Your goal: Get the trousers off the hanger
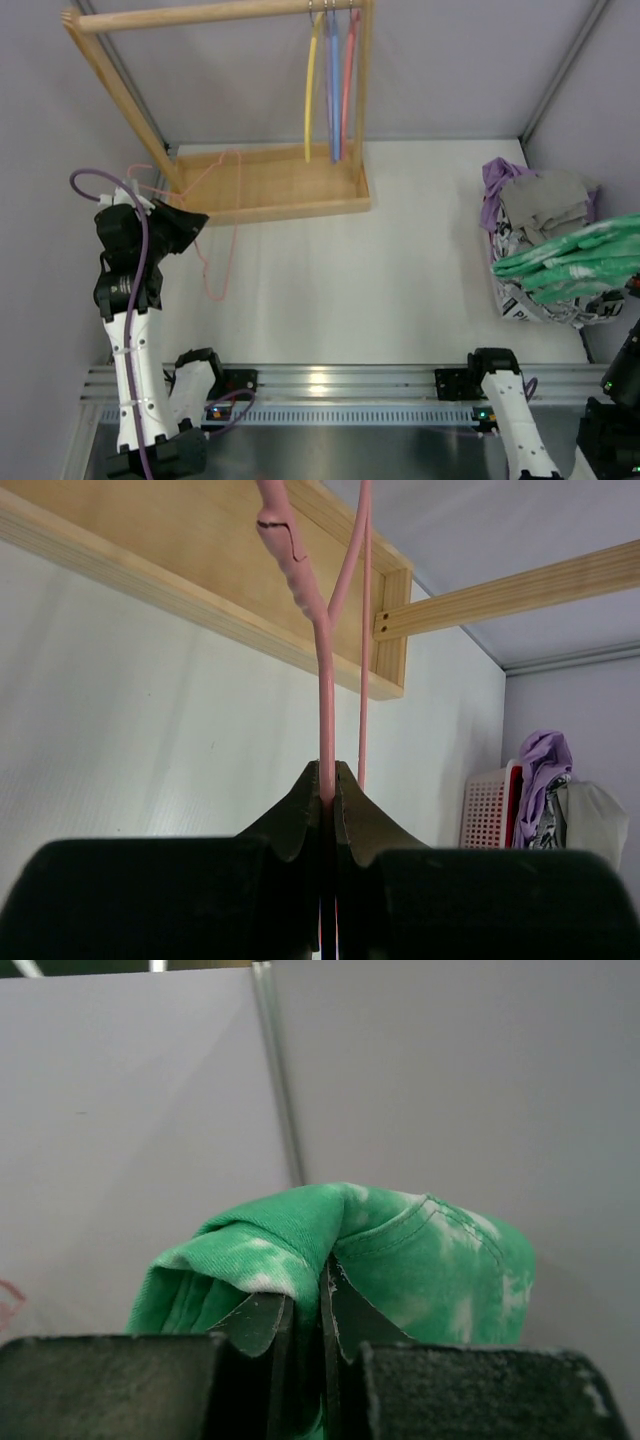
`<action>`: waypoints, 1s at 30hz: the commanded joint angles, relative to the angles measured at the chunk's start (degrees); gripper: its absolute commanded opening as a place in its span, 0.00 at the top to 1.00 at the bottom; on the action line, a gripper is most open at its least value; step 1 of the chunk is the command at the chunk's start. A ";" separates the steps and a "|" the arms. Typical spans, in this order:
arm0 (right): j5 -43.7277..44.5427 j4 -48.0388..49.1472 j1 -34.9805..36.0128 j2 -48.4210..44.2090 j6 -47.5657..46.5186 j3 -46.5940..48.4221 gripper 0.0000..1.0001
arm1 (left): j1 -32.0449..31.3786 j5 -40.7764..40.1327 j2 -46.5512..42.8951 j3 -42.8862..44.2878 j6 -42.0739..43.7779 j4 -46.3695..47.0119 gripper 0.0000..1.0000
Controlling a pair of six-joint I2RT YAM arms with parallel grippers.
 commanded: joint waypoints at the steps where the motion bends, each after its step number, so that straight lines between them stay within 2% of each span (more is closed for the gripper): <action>1: 4.57 -0.82 -8.06 -0.22 -2.88 1.67 1.00 | -0.06 0.73 -0.36 2.80 0.08 2.23 1.00; 3: 7.56 -5.37 -10.45 1.54 -3.50 2.90 1.00 | 0.02 0.73 -0.54 2.80 0.00 2.23 1.00; 6: 11.17 -7.07 -13.01 3.38 -7.36 0.11 1.00 | 0.02 0.90 -0.80 2.89 -0.27 2.23 1.00; 9: 15.12 -6.72 -13.10 5.75 -11.67 -3.85 1.00 | -0.06 0.81 -0.98 3.32 -0.36 2.23 1.00; 13: 15.05 -4.97 -12.92 10.94 -18.59 -9.74 1.00 | -0.06 1.43 -1.06 3.85 -1.84 2.31 1.00; 15: 15.40 -1.02 -12.92 14.63 -20.37 -13.86 1.00 | -0.06 1.95 -1.50 4.20 -2.64 3.01 1.00; 18: 12.95 3.73 -13.18 20.25 -22.13 -15.99 1.00 | -0.06 2.48 -2.90 4.73 -3.17 4.33 1.00; 24: 5.21 7.08 -13.54 36.68 -24.16 -11.70 1.00 | 0.02 5.55 -2.12 8.24 0.52 4.42 1.00; 27: 1.08 4.45 -13.62 45.56 -23.99 -8.54 1.00 | -0.06 10.38 0.24 11.14 5.33 4.42 1.00; 30: -3.64 7.07 -14.15 50.84 -23.64 -9.40 0.99 | 0.02 13.90 2.09 15.00 10.60 4.33 1.00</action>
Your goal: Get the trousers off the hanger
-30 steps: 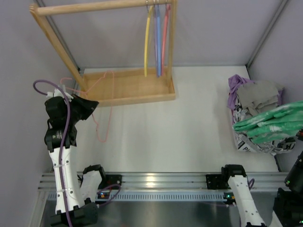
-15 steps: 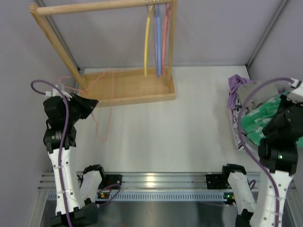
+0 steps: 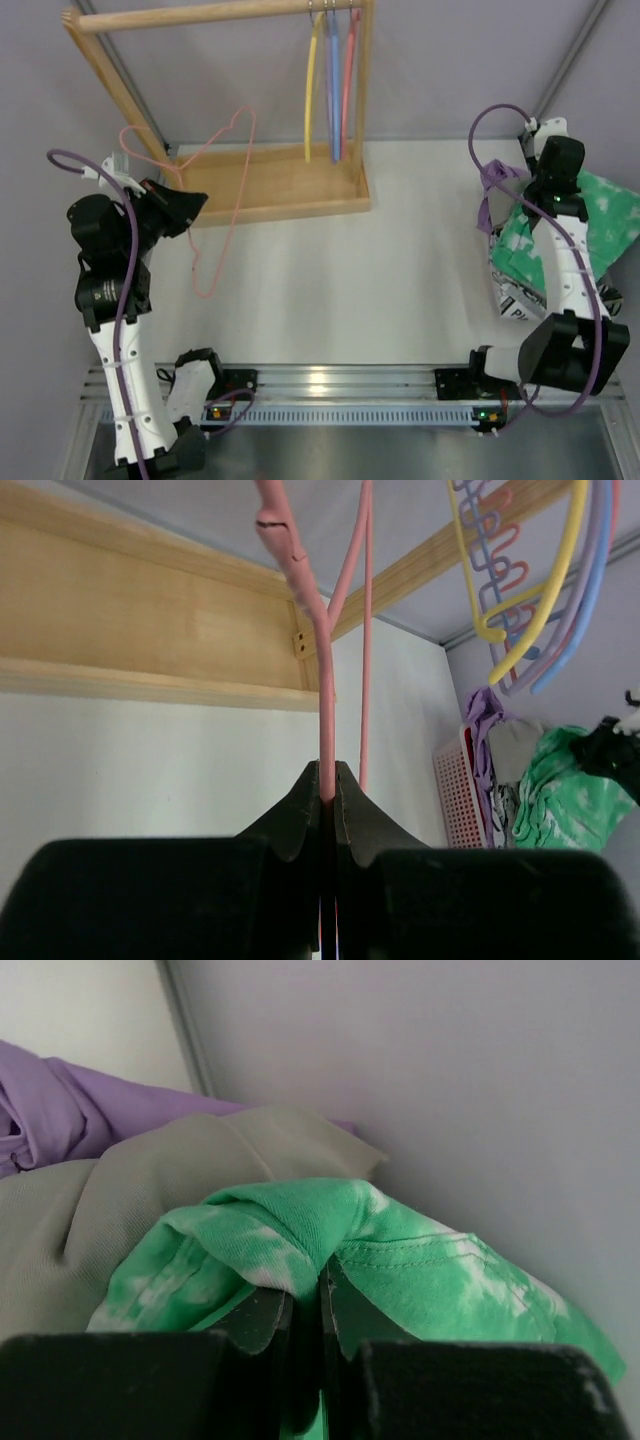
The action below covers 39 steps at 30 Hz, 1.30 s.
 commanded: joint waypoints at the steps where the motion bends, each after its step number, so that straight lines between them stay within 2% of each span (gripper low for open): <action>1: -9.20 8.67 -1.45 4.44 -0.11 2.21 0.97 | -0.06 5.95 2.58 6.20 8.02 3.66 1.00; 5: -12.90 8.07 -1.72 9.98 1.11 4.12 0.85 | -0.06 6.31 6.44 10.86 11.54 3.75 1.00; 8: -14.04 4.22 -1.98 11.66 3.48 7.11 0.40 | -0.06 5.25 10.13 14.21 13.57 3.75 1.00; 9: -14.57 3.33 -2.24 11.49 4.36 7.56 0.15 | -0.15 4.21 11.27 15.00 14.53 3.75 1.00; 11: -14.22 1.13 -2.25 10.00 5.07 8.26 0.01 | -1.29 1.84 14.17 17.72 15.59 3.75 1.00; 15: -14.13 -2.56 -2.51 5.17 3.94 8.53 0.01 | -6.73 -10.54 18.31 22.73 21.28 3.40 1.00; 16: -14.13 -3.44 -2.60 3.16 3.67 8.79 0.01 | -9.96 -16.57 19.19 24.91 22.52 2.87 1.00; 19: -14.05 -7.21 -2.69 -0.62 3.14 11.24 0.00 | -15.77 -24.68 23.05 29.48 26.66 0.59 1.00; 21: -14.57 -11.41 -2.77 -2.30 3.31 13.27 0.01 | -18.68 -26.38 26.47 33.43 28.15 -0.82 1.00; 28: -16.06 -24.34 -2.69 -4.24 4.46 24.86 0.01 | -23.17 -30.61 35.52 44.26 31.58 -3.29 1.00; 35: -17.82 -26.74 -2.77 -7.40 8.14 28.65 0.01 | -25.47 -34.91 46.24 55.86 33.70 -3.29 1.00; 39: -22.30 -29.02 -2.69 -8.46 10.34 32.16 0.00 | -25.47 -36.14 52.32 62.80 34.31 -3.29 1.00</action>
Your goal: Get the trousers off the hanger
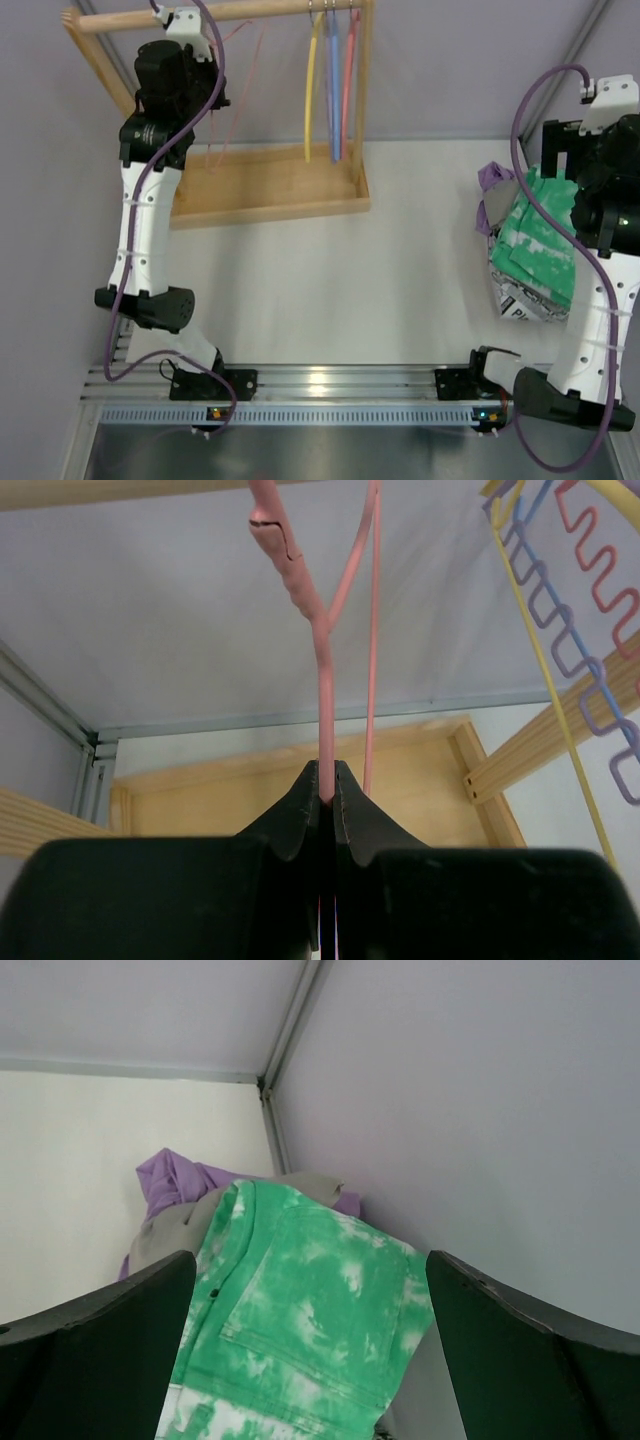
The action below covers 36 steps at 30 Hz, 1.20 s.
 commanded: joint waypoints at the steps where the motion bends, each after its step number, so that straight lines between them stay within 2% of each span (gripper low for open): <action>1: -4.10 -3.19 -0.87 -1.58 3.44 5.98 0.01 | -0.09 -2.62 4.02 5.24 1.79 1.13 1.00; 6: -5.16 -4.07 -0.78 -2.89 4.06 7.49 0.01 | -0.09 -0.95 9.03 9.10 1.88 1.30 1.00; 12: -5.07 -3.81 -0.78 -4.56 3.53 6.17 0.01 | -0.35 5.38 11.85 10.35 0.56 1.30 1.00; 36: -6.30 -5.56 -0.87 -5.18 3.62 7.75 0.01 | -16.00 -0.33 20.56 13.77 7.59 2.53 1.00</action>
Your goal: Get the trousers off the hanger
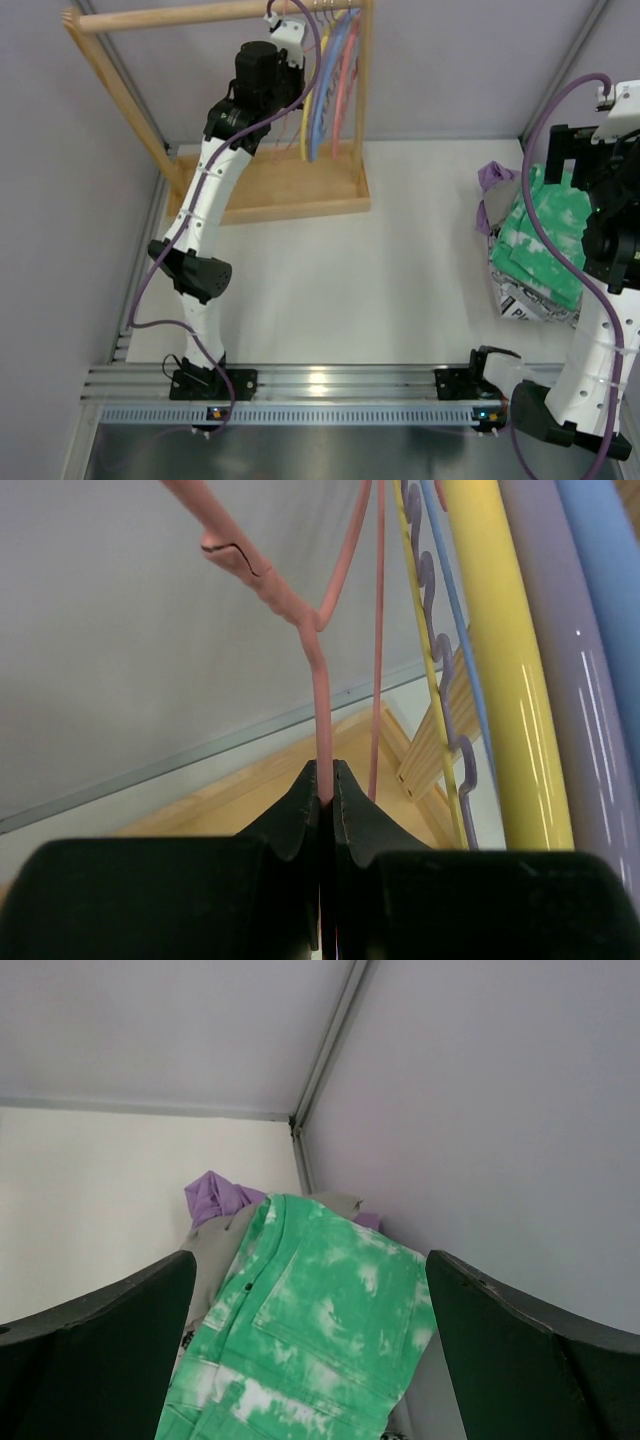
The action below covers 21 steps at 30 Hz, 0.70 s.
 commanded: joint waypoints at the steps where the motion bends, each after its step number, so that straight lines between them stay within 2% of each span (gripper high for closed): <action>1: -0.90 -0.45 -0.78 -0.81 0.95 1.98 0.00 | -2.25 0.24 1.54 1.56 1.69 -0.39 1.00; 4: -1.34 -0.45 -0.78 -0.90 1.12 1.90 0.01 | -2.34 -0.38 0.84 1.56 1.78 -0.31 1.00; 8: -1.60 -0.45 -0.78 -1.25 1.30 1.28 0.01 | -2.34 -0.99 -2.40 -1.33 1.95 -0.31 0.66; 9: -1.60 -0.36 -0.70 -1.34 1.39 0.85 0.00 | -2.34 -1.26 -3.28 -2.04 1.95 -0.39 0.52; 12: -1.52 0.08 -0.70 -1.60 1.56 -0.03 0.01 | -2.16 -1.08 -7.32 -5.11 1.25 -0.39 0.37; 21: -4.68 1.48 -0.78 -1.69 2.88 -3.46 0.01 | -2.16 1.55 -19.72 -14.25 -0.95 -0.48 0.28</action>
